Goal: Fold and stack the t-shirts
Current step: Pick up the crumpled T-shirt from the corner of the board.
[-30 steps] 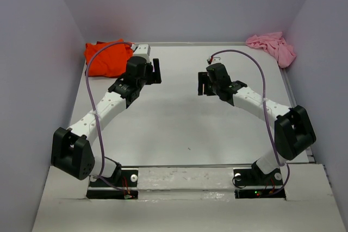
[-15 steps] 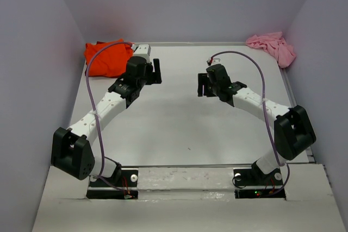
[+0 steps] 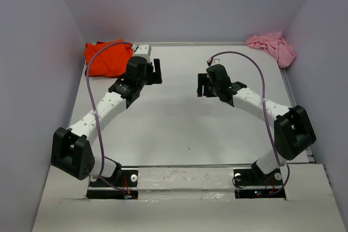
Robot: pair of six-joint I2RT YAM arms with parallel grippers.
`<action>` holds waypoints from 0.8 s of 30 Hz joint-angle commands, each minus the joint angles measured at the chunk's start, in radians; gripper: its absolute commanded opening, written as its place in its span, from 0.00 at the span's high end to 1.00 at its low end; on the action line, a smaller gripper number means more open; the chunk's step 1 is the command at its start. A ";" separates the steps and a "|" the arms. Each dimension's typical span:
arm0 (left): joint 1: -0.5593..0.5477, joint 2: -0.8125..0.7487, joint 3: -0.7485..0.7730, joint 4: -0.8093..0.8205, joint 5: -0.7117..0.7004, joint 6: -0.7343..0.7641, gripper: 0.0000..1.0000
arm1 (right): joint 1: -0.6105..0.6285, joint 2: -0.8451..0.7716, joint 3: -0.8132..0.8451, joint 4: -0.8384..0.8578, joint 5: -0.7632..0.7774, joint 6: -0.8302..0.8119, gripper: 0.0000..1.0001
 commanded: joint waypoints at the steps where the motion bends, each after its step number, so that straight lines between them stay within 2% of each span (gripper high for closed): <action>1: -0.005 -0.025 0.020 0.036 -0.004 0.015 0.16 | -0.001 -0.024 -0.011 0.054 -0.006 0.008 0.30; 24: -0.010 -0.025 0.021 0.034 0.011 0.016 0.16 | -0.001 -0.064 -0.060 0.057 -0.013 0.022 0.30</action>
